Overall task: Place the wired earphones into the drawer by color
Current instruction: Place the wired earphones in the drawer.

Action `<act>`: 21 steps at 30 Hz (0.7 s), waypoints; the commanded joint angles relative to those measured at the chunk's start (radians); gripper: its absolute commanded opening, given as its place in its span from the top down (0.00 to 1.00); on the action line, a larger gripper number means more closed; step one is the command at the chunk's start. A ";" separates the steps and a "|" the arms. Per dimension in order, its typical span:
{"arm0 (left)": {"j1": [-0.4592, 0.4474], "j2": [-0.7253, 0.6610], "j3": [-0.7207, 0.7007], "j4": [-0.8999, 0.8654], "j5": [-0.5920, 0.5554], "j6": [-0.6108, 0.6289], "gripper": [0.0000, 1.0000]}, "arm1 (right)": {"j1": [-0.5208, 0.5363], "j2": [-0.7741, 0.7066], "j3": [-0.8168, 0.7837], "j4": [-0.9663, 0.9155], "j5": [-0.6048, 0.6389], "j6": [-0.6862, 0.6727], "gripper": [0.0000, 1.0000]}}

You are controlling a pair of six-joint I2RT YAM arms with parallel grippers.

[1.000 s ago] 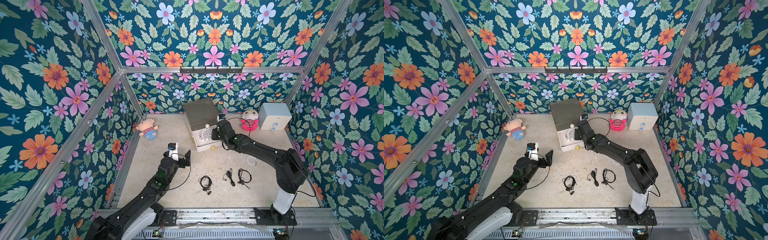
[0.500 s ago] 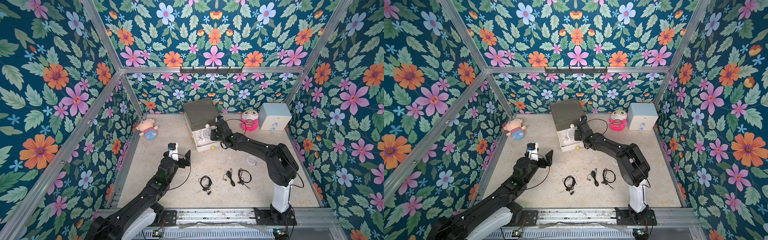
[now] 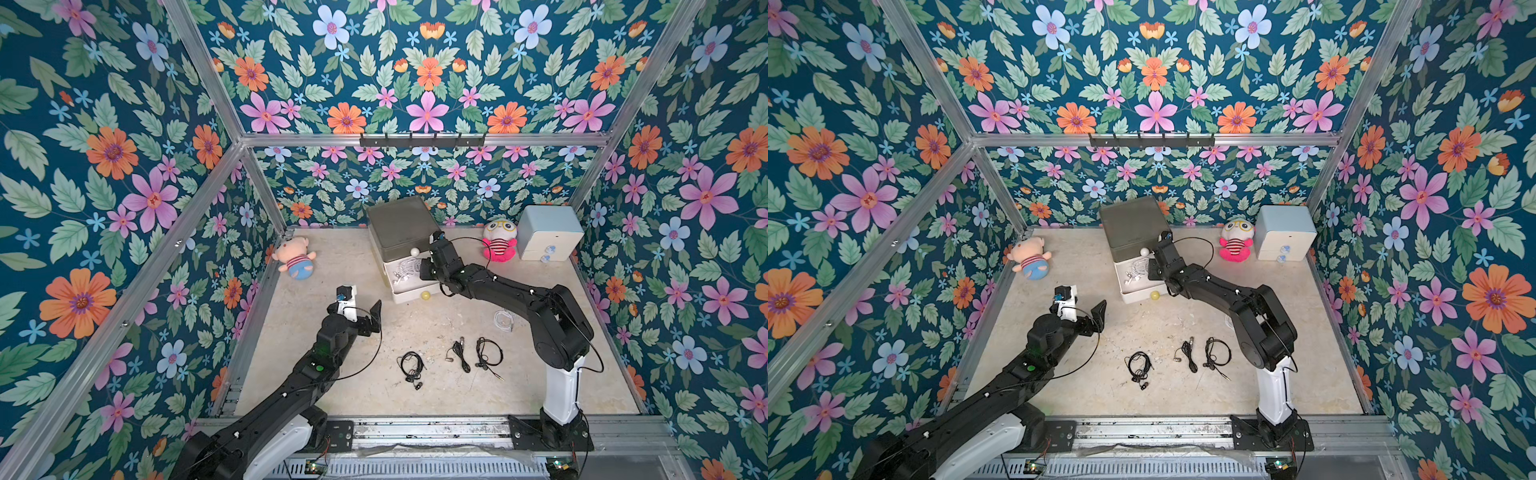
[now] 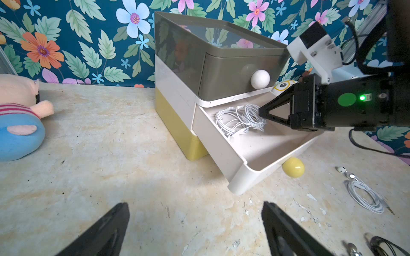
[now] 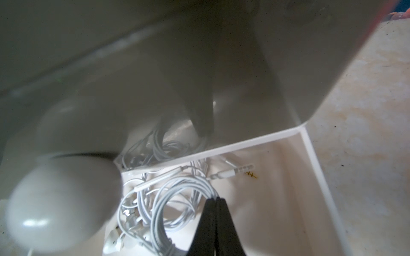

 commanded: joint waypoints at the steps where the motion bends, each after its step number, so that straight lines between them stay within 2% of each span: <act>1: 0.001 -0.001 -0.002 0.021 -0.007 -0.001 0.01 | 0.000 -0.027 -0.010 -0.003 0.004 0.009 0.79; 5: 0.001 0.002 -0.002 0.022 -0.002 0.003 0.01 | 0.000 -0.074 -0.037 0.000 0.003 0.014 0.67; 11: 0.001 -0.002 -0.011 0.048 0.066 0.030 0.01 | -0.001 -0.183 -0.096 -0.020 0.020 0.010 0.57; 17: 0.001 -0.030 -0.038 0.102 0.144 0.067 0.01 | -0.035 -0.354 -0.216 -0.029 0.012 0.007 0.52; 21: 0.001 -0.041 -0.055 0.139 0.219 0.094 0.01 | -0.094 -0.477 -0.335 -0.033 -0.003 0.008 0.50</act>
